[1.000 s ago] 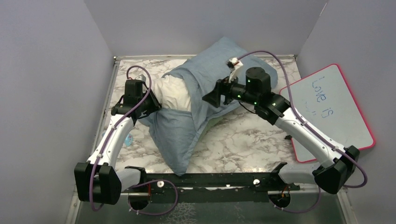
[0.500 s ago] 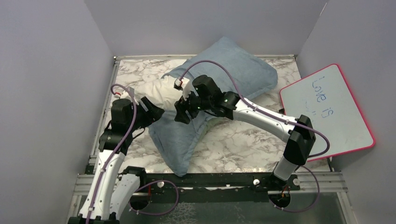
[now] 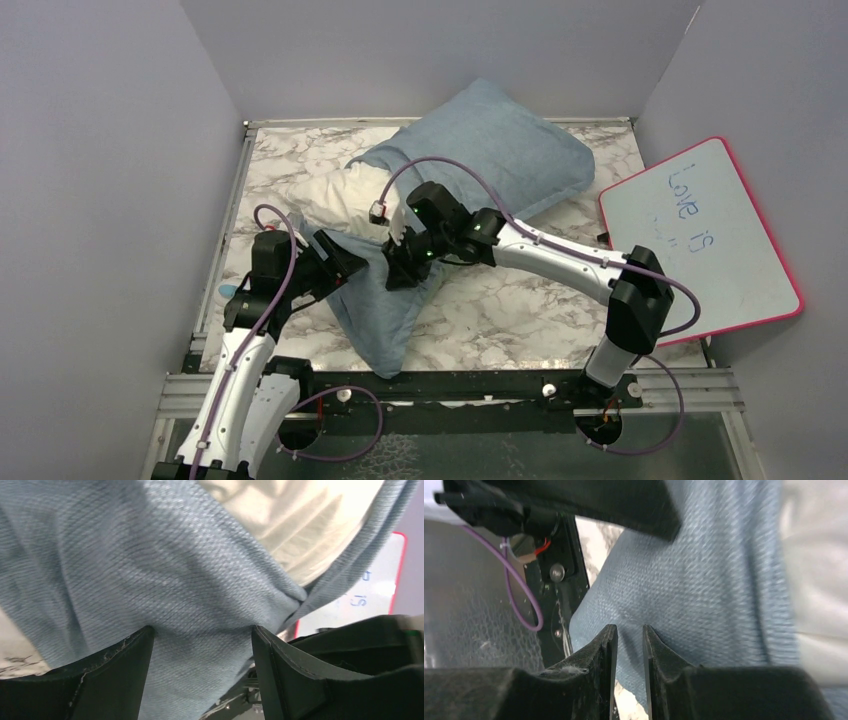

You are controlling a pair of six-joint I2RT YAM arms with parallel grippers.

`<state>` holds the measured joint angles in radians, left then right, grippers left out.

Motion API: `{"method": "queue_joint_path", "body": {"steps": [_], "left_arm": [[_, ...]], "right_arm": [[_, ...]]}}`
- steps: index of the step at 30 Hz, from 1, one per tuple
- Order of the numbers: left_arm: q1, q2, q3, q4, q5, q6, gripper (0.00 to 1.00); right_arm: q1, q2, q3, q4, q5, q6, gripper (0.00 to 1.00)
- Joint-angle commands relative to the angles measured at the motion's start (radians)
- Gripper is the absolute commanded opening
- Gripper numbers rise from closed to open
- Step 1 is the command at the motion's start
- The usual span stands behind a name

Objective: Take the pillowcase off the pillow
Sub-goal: Remove the pillow from the pillowcase.

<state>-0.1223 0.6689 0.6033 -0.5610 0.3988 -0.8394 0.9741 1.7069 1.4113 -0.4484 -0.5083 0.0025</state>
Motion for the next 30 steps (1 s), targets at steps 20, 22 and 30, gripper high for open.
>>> {"method": "queue_joint_path", "body": {"steps": [20, 22, 30], "left_arm": [[-0.005, -0.028, -0.096, 0.114, 0.123, -0.027, 0.13], [-0.006, -0.033, -0.084, 0.092, 0.115, -0.007, 0.13], [-0.006, -0.065, -0.062, 0.076, 0.046, -0.027, 0.15]], "right_arm": [[0.012, 0.082, 0.224, -0.024, 0.363, 0.072, 0.54], [0.014, 0.092, 0.213, -0.034, 0.272, 0.068, 0.54], [0.014, 0.054, 0.106, -0.061, 0.034, 0.049, 0.35]]}}
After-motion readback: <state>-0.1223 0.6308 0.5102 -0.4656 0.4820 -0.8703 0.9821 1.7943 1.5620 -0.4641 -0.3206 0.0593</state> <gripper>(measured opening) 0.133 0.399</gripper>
